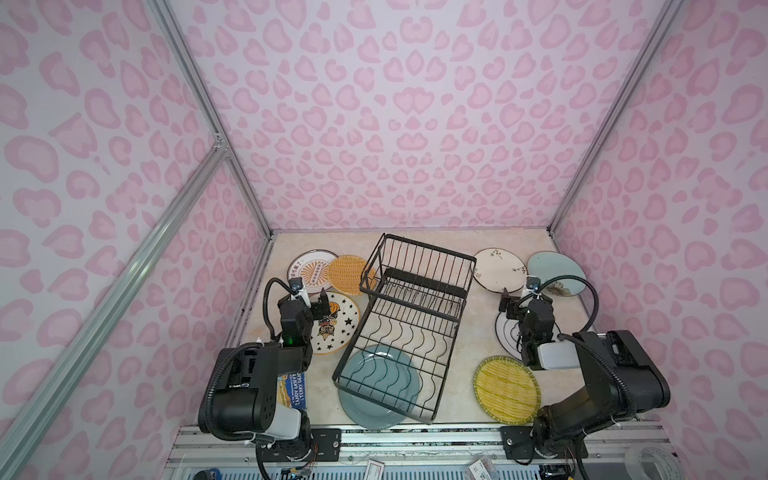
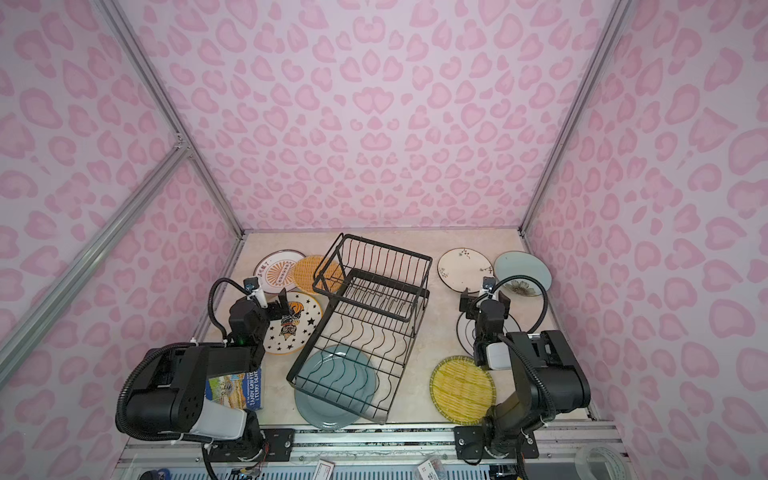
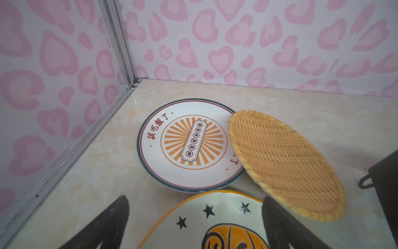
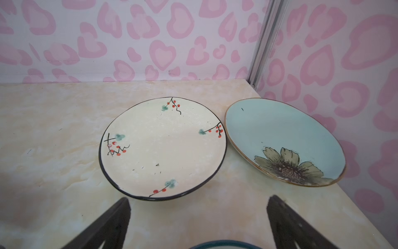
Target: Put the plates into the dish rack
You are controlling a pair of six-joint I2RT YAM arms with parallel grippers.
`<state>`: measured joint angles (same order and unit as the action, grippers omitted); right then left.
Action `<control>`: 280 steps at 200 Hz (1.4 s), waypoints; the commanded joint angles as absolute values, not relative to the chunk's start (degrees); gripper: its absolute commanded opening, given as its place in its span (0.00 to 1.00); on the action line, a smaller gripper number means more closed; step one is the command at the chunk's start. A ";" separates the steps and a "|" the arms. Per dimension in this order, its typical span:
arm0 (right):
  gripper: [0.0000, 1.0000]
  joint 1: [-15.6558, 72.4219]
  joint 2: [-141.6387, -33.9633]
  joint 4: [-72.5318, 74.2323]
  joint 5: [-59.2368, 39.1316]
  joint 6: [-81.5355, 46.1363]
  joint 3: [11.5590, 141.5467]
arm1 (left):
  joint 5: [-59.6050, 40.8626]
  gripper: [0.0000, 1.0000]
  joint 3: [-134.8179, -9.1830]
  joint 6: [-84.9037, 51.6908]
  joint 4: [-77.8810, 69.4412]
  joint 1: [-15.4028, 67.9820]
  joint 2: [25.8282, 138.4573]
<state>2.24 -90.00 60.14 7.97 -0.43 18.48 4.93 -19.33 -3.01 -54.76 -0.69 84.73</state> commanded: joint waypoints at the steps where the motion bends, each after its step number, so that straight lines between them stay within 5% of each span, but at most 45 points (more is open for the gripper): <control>1: 0.99 1.94 -90.04 60.43 7.67 -0.66 18.73 | 4.26 0.98 -19.19 -2.55 -55.47 -0.79 84.42; 204: 0.99 0.99 -89.38 60.96 5.16 -0.84 18.34 | 4.17 0.98 -19.26 -3.53 -55.61 -1.54 83.88; 245: 0.99 7.97 -68.49 37.09 12.15 -0.07 23.30 | 19.64 0.98 -34.43 -9.33 -23.86 1.76 74.29; 280: 0.99 7.08 -59.11 17.41 18.92 -23.07 30.06 | 16.27 0.98 -48.67 -31.45 6.26 2.02 72.02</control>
